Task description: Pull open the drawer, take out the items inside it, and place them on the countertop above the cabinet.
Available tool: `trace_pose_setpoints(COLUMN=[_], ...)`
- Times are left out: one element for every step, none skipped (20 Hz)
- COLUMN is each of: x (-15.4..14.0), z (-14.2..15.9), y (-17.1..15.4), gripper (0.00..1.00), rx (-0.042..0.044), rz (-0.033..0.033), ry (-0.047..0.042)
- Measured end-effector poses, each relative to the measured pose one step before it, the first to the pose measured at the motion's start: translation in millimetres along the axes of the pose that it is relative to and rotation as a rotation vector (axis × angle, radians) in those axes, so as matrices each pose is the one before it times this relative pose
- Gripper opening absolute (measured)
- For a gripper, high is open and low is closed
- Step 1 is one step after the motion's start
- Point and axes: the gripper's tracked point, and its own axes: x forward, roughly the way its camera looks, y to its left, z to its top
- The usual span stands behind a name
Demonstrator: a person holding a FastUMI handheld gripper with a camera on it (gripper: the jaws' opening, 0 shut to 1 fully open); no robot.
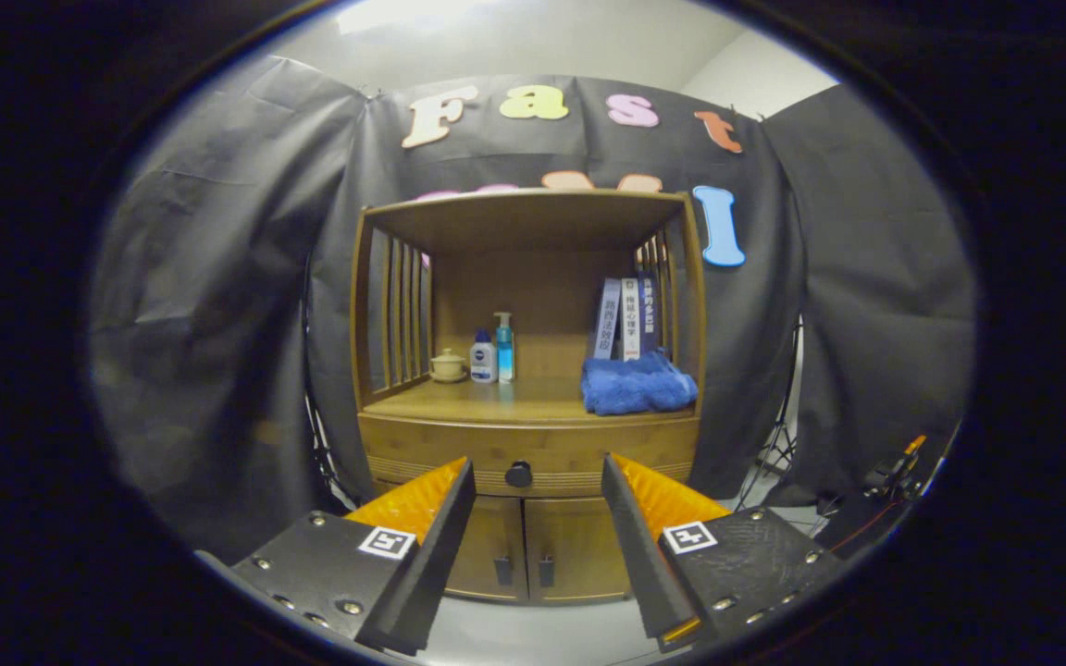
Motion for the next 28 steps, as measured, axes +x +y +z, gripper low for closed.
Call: trace_pose_setpoints(x=[15.73,17.54,18.4,18.89,17.63,18.33,18.01,17.92,16.49,15.63,13.48,15.58,8.87,14.25,9.71,4.26,-0.53,12.74,-0.58,-1.88,-1.74,-1.02,0.85,3.84,-11.32,-7.01,-9.56,-9.47], z=[-5.08,-4.77,-2.96,-5.42,-5.55,-6.75,-5.98,-7.84,-8.2,-11.0,-8.22,-10.26,-10.53,-11.08,-7.82,-4.03,0.84,2.01,0.54,-0.28,-1.1,-0.35,-1.42,-1.31,-0.92,-4.88,-2.54,-4.64], y=[7.29,8.93,5.24,1.74,3.16,3.65,2.9,0.08,-0.58,-2.85,-3.93,-9.46,-4.19,0.0,5.01,-0.49,-0.92,0.76,-0.01,-0.58,0.96,-0.4,1.49,-1.13,-0.66,0.42,-0.01,1.62], gripper=[0.82,0.82,0.82,0.82,0.82,0.81,0.81,0.81,0.8,0.79,0.79,0.74,0.69,0.64,0.59,0.61,0.61,0.44,0.44,0.41,0.4,0.35,0.29,0.25,0.22,0.22,0.22,0.22], rx=[0.0018,-0.00067,-0.00133,0.00181,0.00744,0.01529,0.01305,0.00769,0.004,0.00318,0.00571,-0.00219,-0.00162,0.00534,0.00602,0.00378,0.00074,-0.00476,-0.00418,0.00018,0.00393,-0.00814,-0.00236,-0.02091,-0.00484,0.00593,0.01273,0.01121], rz=[0.01657,0.02006,0.00888,0.0057,0.00426,0.00736,0.00533,-0.00355,-0.00633,-0.01266,-0.02444,-0.04635,-0.0199,0.00943,0.01374,0.00079,-0.0069,-0.00169,-0.00232,-0.00582,-0.0006,-0.00239,-0.00266,-0.00708,-0.00838,-0.00678,-0.00546,-0.00471], ry=[0.01948,0.01125,0.00678,0.00904,0.01364,0.01241,0.01542,0.01417,0.02762,0.0243,0.02241,0.03237,0.0304,0.027,0.01959,0.00531,0.00432,-0.0097,-0.00389,-0.00664,0.00772,0.0078,0.00849,0.01917,0.00887,0.01065,0.00117,0.00496])
